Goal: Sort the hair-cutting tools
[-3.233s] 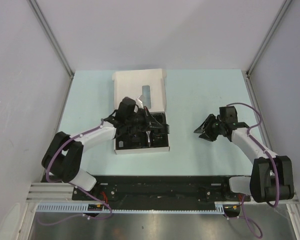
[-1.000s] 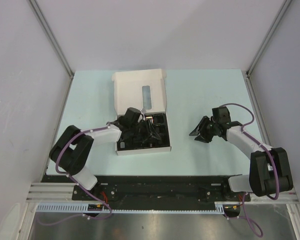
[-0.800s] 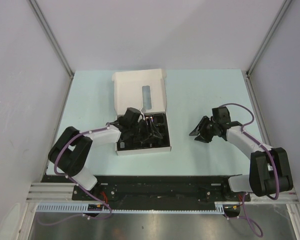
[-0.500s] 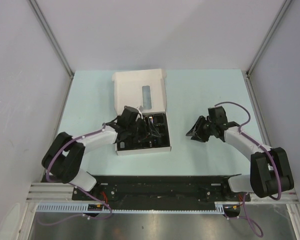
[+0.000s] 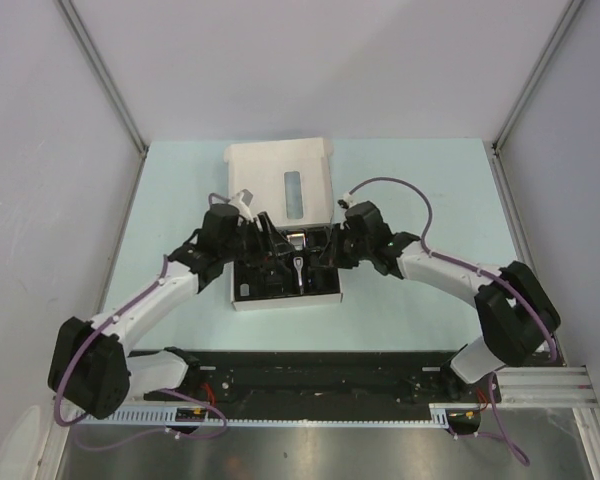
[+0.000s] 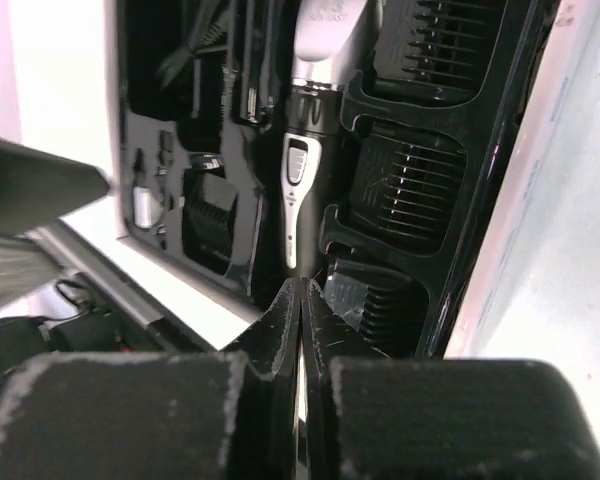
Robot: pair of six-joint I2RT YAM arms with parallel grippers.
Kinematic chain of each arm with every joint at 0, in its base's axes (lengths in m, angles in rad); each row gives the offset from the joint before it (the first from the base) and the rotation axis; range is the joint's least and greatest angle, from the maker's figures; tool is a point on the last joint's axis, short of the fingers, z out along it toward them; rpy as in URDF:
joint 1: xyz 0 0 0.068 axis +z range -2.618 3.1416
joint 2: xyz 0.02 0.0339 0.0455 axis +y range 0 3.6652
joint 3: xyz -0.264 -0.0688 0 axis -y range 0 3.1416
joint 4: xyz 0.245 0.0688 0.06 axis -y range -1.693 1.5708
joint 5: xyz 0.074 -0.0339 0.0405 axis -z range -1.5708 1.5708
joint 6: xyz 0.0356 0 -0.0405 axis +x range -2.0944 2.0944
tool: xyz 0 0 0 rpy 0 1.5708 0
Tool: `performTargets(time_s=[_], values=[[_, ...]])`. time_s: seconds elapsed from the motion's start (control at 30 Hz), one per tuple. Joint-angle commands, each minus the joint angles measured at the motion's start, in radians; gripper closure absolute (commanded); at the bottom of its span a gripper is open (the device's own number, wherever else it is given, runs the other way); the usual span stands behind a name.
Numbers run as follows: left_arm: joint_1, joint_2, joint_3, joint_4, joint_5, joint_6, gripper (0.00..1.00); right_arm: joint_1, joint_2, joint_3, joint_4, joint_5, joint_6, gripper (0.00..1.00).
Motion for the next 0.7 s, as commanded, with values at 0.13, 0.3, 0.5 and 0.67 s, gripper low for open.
performTargets(time_s=[0.13, 0.3, 0.5, 0.67], values=[[0.104, -0.170, -0.047, -0.082, -0.047, 0.083, 0.33, 0.096, 0.127, 0.066, -0.046, 0.207, -0.053, 1.00], [0.157, -0.213, -0.065, -0.118, -0.044, 0.095, 0.33, 0.135, 0.165, 0.067, -0.080, 0.263, -0.053, 1.00], [0.197, -0.242, -0.076, -0.144, -0.032, 0.115, 0.32, 0.162, 0.197, 0.067, -0.057, 0.306, -0.049, 1.00], [0.233, -0.269, -0.072, -0.165, -0.020, 0.135, 0.30, 0.173, 0.138, 0.080, -0.074, 0.348, -0.046, 1.00]])
